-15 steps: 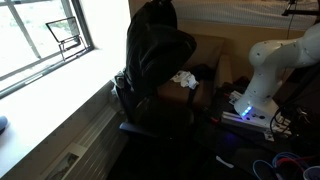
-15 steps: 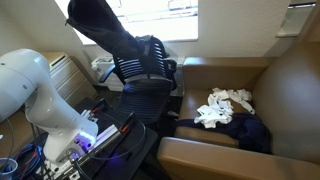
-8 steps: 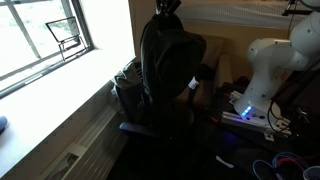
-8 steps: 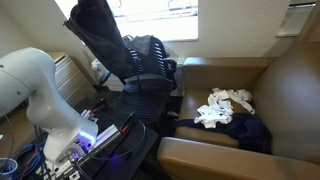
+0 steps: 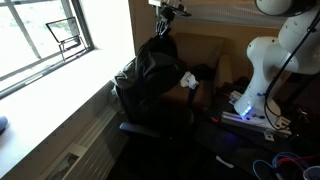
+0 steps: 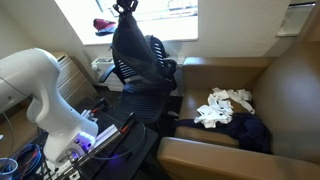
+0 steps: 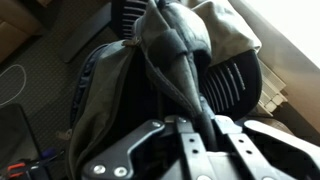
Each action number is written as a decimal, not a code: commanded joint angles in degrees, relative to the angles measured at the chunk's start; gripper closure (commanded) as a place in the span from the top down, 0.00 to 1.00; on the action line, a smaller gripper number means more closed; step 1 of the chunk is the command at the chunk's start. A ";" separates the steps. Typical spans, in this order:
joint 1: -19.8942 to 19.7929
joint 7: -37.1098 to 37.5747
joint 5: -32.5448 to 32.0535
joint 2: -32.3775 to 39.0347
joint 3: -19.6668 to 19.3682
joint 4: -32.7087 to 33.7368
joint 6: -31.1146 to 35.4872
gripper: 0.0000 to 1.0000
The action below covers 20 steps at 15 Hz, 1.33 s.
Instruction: Pick up the blue cloth on the backrest and place it on the right side of the brown couch, then pick up the cream white pants on the left side of the couch and place it on the backrest then pick up the white cloth on the seat of the chair and place it on the couch then finally pick up the bag and put it on the seat of the chair
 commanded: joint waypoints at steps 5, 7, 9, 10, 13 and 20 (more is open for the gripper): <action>-0.91 6.23 -3.90 -3.98 9.21 1.18 7.94 0.04; -1.62 10.19 -10.23 -6.37 10.65 3.87 1.75 0.04; -1.38 13.36 -15.46 -8.56 11.54 6.16 -3.68 0.04; -1.42 14.61 -17.87 -9.98 12.26 7.48 -6.58 0.04; -5.75 19.23 -23.18 -13.94 17.49 11.41 -14.27 0.04; -20.63 25.27 -23.67 -18.33 33.91 11.21 7.99 0.04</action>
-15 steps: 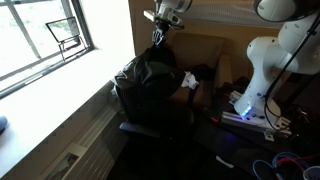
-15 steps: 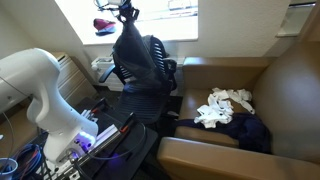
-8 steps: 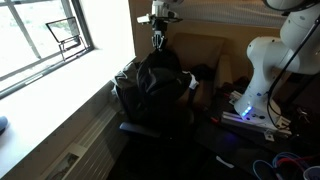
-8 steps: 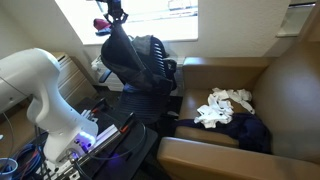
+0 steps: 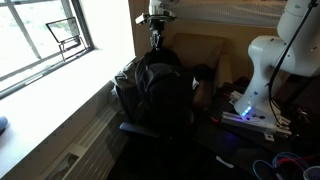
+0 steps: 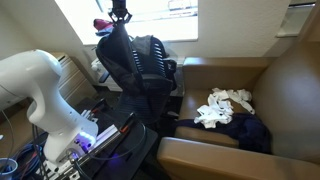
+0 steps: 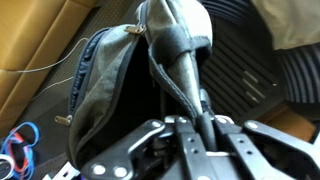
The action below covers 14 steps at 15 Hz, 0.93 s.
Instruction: Pick up the blue cloth on the backrest and place it on the right side of the brown couch, then pick up the cream white pants on the left side of the couch and place it on the backrest then pick up the white cloth on the seat of the chair and place it on the couch then finally pick up the bag and put it on the seat of the chair
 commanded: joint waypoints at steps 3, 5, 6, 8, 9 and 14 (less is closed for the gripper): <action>-6.46 -0.02 3.07 1.18 8.45 1.07 22.90 0.04; -6.75 0.95 4.56 2.79 10.15 1.31 30.77 0.41; -11.92 4.33 -4.47 -4.47 16.96 -0.69 29.64 0.18; -11.26 4.44 -3.46 -2.87 17.02 -0.37 33.27 0.31; -11.10 4.48 -3.29 -2.51 16.98 -0.09 33.80 0.38; -11.19 4.42 -3.22 -2.30 16.99 0.34 34.02 0.41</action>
